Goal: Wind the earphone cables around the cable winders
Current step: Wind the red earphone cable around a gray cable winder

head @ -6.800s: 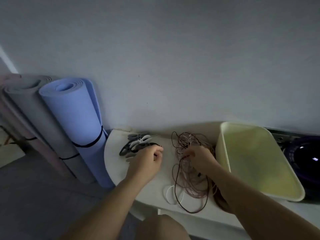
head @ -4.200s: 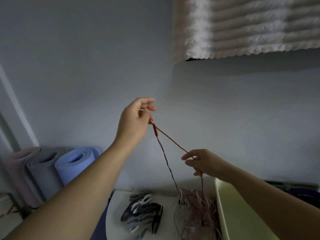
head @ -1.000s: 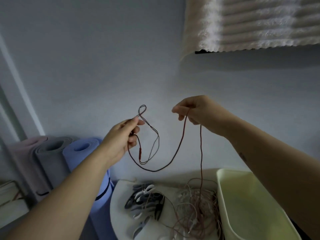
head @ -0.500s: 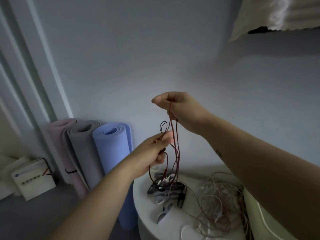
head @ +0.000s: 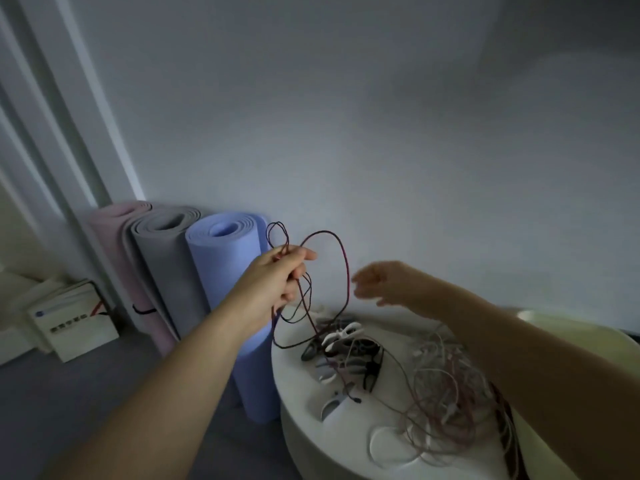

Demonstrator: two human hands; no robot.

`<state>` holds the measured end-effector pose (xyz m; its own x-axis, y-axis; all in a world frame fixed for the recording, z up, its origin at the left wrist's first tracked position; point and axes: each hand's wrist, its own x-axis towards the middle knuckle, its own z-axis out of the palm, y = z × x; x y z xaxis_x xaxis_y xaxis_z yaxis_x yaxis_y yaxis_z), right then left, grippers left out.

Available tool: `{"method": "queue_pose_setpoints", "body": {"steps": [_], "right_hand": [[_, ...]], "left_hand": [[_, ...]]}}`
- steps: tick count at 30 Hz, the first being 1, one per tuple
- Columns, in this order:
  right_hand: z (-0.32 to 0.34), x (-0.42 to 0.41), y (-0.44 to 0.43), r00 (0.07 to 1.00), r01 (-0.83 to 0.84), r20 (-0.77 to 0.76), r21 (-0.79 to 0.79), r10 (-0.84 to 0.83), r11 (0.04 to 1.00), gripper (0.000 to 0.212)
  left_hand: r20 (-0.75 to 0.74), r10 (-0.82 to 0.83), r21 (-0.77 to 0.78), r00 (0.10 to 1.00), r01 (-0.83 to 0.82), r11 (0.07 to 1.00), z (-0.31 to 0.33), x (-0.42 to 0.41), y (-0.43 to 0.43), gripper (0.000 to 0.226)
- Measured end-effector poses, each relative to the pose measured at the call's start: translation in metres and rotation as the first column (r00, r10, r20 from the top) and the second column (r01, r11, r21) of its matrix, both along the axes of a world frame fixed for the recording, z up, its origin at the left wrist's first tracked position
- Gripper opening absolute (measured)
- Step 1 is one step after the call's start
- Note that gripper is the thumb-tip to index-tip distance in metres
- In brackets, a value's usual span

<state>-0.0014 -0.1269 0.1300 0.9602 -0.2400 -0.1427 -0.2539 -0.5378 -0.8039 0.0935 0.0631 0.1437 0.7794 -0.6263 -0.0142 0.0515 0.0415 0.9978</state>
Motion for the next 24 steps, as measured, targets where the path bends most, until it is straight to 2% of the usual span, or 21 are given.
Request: {"method": "queue_pose_setpoints", "body": {"steps": [2,3,5,7,12,17,19,21,24], "right_hand": [[-0.043,-0.004,0.0,0.933,-0.212,-0.339,-0.25,0.119,0.945,0.026],[-0.065,-0.005,0.003,0.871,-0.313,-0.463,-0.268,0.163,0.911,0.028],[-0.096,-0.005,0.012,0.78,-0.418,-0.59,-0.244,0.208,0.875,0.03],[-0.111,-0.003,0.021,0.746,-0.489,-0.625,-0.279,0.231,0.826,0.034],[-0.131,0.001,0.034,0.769,-0.497,-0.6,-0.345,0.22,0.796,0.043],[-0.108,-0.002,0.028,0.848,-0.408,-0.518,-0.498,0.115,0.765,0.03],[-0.088,-0.009,0.014,0.9,-0.329,-0.435,-0.626,0.034,0.707,0.029],[-0.071,-0.019,-0.005,0.932,-0.199,-0.343,-0.761,-0.121,0.618,0.027],[-0.045,-0.038,-0.026,0.918,-0.089,-0.254,-0.881,-0.306,0.465,0.025]], "left_hand": [[0.037,0.003,0.048,0.999,-0.005,0.999,-0.007,0.003,0.002,0.022],[0.047,0.003,0.069,0.999,-0.006,0.998,-0.012,0.004,0.003,0.022],[0.067,-0.01,0.092,0.998,0.004,0.996,-0.018,0.002,0.002,0.022],[0.091,-0.035,0.111,0.995,0.025,0.994,-0.023,0.001,0.0,0.022],[0.101,-0.028,0.131,0.995,0.014,0.991,-0.028,0.001,0.0,0.022],[0.113,-0.012,0.136,0.994,-0.004,0.991,-0.027,-0.001,-0.005,0.021],[0.114,-0.001,0.135,0.993,-0.014,0.991,-0.027,-0.003,-0.009,0.021],[0.108,0.003,0.122,0.994,-0.016,0.992,-0.025,-0.007,-0.015,0.021],[0.109,0.0,0.115,0.994,-0.013,0.993,-0.022,-0.013,-0.026,0.021]]}}
